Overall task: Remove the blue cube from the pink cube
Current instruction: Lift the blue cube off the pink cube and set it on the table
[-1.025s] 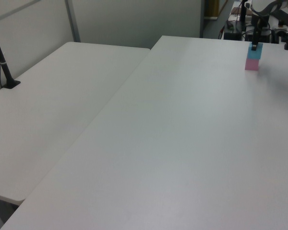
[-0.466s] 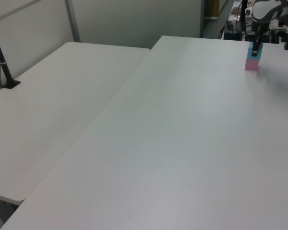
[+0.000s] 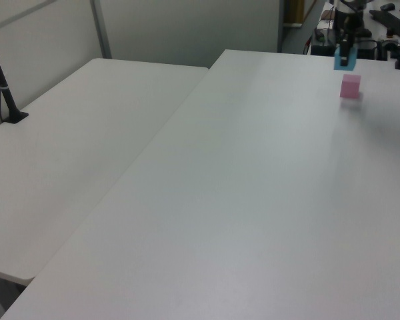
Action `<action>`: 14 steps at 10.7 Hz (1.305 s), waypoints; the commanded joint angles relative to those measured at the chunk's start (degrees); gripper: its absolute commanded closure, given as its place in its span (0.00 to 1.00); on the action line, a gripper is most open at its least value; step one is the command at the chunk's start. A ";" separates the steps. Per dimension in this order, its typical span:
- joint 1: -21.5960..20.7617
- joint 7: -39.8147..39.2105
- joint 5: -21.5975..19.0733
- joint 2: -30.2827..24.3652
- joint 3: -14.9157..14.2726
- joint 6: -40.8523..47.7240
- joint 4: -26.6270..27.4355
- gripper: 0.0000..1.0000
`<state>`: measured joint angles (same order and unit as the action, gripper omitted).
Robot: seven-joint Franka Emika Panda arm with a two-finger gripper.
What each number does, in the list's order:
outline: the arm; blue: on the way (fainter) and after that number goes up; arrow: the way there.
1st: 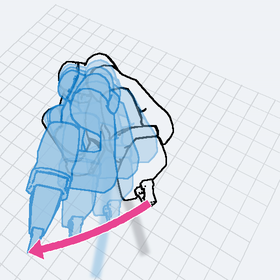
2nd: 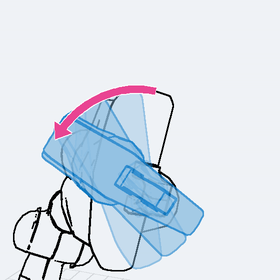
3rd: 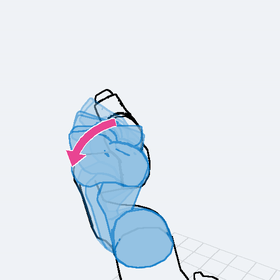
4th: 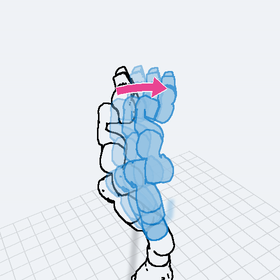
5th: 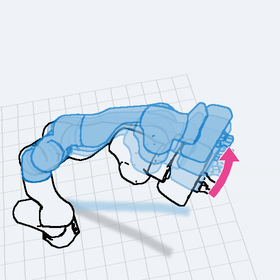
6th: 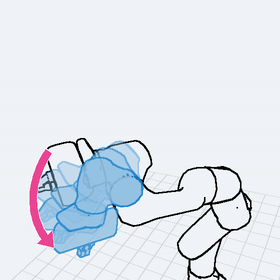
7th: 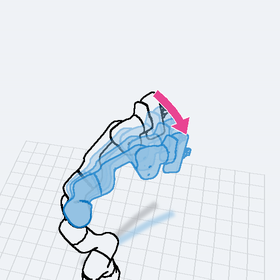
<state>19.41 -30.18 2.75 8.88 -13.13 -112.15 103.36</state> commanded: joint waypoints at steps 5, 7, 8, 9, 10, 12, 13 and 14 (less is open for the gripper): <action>-5.35 17.35 -0.03 3.85 12.16 -5.15 2.45 0.60; -5.26 17.35 0.41 6.66 12.16 -13.22 4.55 0.60; -5.26 17.35 0.58 8.07 12.16 -16.32 4.91 0.60; -5.35 17.53 0.59 9.47 12.16 -17.83 4.74 0.59; -5.35 17.62 0.50 10.44 12.16 -18.45 4.48 0.57; -5.44 17.53 0.41 11.16 12.16 -18.55 4.39 0.33; -5.44 17.62 0.41 11.42 12.16 -18.46 4.39 0.00; -5.35 17.62 0.32 11.33 12.16 -18.11 4.22 0.00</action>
<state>14.21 -13.42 2.79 20.53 -0.89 -129.71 107.47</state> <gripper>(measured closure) 0.335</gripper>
